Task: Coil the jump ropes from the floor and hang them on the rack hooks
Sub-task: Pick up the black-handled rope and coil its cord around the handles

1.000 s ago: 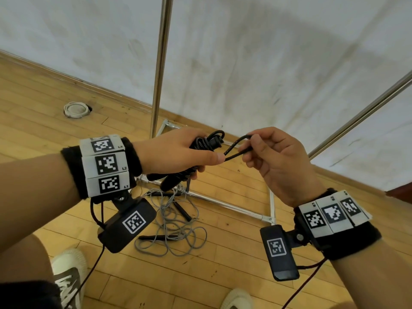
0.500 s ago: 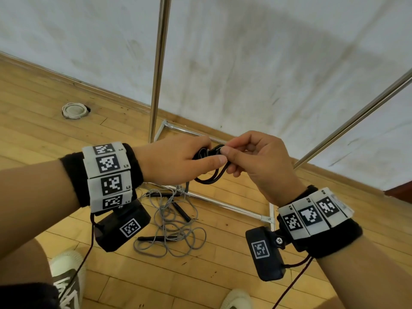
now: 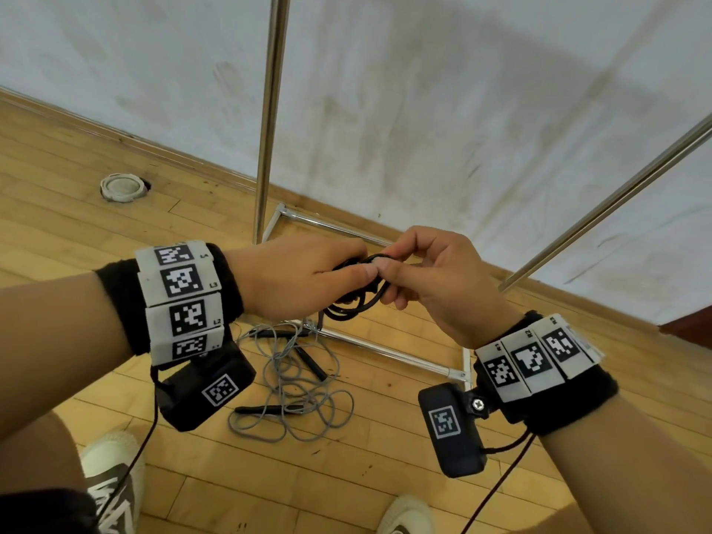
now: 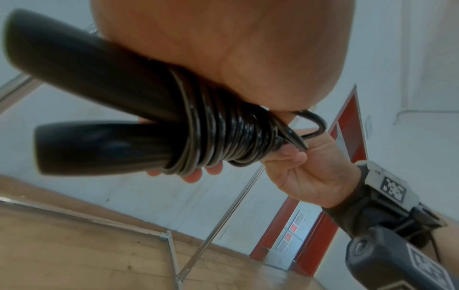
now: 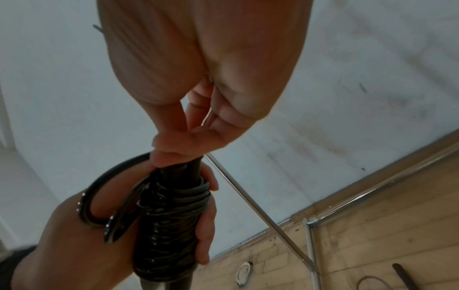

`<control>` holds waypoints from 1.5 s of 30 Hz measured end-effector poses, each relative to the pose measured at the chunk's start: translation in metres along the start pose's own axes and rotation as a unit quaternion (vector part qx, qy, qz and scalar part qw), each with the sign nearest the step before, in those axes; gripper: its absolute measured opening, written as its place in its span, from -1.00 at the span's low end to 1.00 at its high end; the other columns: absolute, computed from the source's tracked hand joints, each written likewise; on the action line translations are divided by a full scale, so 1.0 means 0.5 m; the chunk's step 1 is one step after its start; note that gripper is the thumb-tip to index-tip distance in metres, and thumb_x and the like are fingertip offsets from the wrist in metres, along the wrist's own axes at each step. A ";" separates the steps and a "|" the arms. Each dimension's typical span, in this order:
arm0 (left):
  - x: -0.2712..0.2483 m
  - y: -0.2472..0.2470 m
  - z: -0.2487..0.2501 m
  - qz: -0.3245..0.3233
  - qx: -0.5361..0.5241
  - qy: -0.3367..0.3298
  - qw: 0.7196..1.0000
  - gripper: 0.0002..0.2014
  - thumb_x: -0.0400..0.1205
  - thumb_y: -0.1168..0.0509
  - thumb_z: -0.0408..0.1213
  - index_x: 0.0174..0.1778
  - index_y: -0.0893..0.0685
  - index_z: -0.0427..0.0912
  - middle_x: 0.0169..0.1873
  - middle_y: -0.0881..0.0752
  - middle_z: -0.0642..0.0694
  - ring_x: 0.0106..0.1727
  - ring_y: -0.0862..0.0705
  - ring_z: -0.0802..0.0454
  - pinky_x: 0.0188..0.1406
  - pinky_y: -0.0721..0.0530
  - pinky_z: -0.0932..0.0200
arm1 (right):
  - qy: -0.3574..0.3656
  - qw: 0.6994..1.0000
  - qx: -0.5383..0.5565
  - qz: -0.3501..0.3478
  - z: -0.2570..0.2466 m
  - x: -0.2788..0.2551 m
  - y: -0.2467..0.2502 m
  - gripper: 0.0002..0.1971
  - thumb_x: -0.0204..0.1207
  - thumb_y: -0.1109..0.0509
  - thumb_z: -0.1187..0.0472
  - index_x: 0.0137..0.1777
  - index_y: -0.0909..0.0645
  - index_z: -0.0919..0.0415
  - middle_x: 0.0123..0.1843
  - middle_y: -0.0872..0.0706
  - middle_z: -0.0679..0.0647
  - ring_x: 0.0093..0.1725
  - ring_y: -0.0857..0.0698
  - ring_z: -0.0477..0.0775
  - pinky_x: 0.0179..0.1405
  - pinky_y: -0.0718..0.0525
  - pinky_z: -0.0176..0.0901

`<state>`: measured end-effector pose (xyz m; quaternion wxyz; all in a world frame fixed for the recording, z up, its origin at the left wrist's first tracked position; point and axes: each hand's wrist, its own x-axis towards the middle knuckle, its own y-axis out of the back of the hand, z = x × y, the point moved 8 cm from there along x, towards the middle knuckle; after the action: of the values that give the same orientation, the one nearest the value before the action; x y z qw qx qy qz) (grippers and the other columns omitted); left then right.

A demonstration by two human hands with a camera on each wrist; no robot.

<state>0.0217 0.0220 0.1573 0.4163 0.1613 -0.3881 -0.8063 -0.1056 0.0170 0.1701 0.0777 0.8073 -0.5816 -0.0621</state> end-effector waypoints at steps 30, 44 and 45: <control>-0.017 -0.011 0.015 -0.059 -0.278 0.025 0.958 -0.72 0.54 -0.27 0.24 0.05 -0.69 0.22 -0.32 -0.68 0.08 -0.31 -0.71 0.05 -0.27 -0.70 0.12 | 0.080 0.994 0.077 -0.021 -0.007 -0.001 0.002 -0.78 0.39 -0.55 0.20 -0.06 -0.70 0.33 -0.22 -0.80 0.18 -0.27 -0.75 0.07 -0.23 -0.70 -0.19; -0.014 -0.001 0.004 -0.021 -0.185 0.021 0.982 -0.68 0.65 -0.08 0.26 0.02 -0.65 0.21 -0.37 -0.65 0.13 -0.39 -0.62 0.22 -0.38 -0.57 0.35 | 0.028 0.995 0.099 -0.009 0.015 0.003 -0.006 -0.76 0.30 -0.57 0.20 -0.17 -0.68 0.37 -0.29 -0.80 0.16 -0.27 -0.78 0.11 -0.25 -0.75 -0.16; -0.016 0.002 0.004 -0.013 -0.159 0.019 0.987 -0.68 0.66 -0.06 0.26 0.00 -0.64 0.23 -0.39 -0.65 0.18 -0.42 -0.60 0.24 -0.41 -0.54 0.39 | 0.027 0.996 0.090 0.001 0.017 0.003 -0.005 -0.76 0.30 -0.55 0.22 -0.17 -0.67 0.41 -0.30 -0.79 0.16 -0.27 -0.78 0.12 -0.25 -0.76 -0.16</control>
<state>0.0259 0.0288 0.1590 0.4333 0.1133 -0.2445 -0.8600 -0.1045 0.0160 0.1614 0.0204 0.8121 -0.5831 0.0121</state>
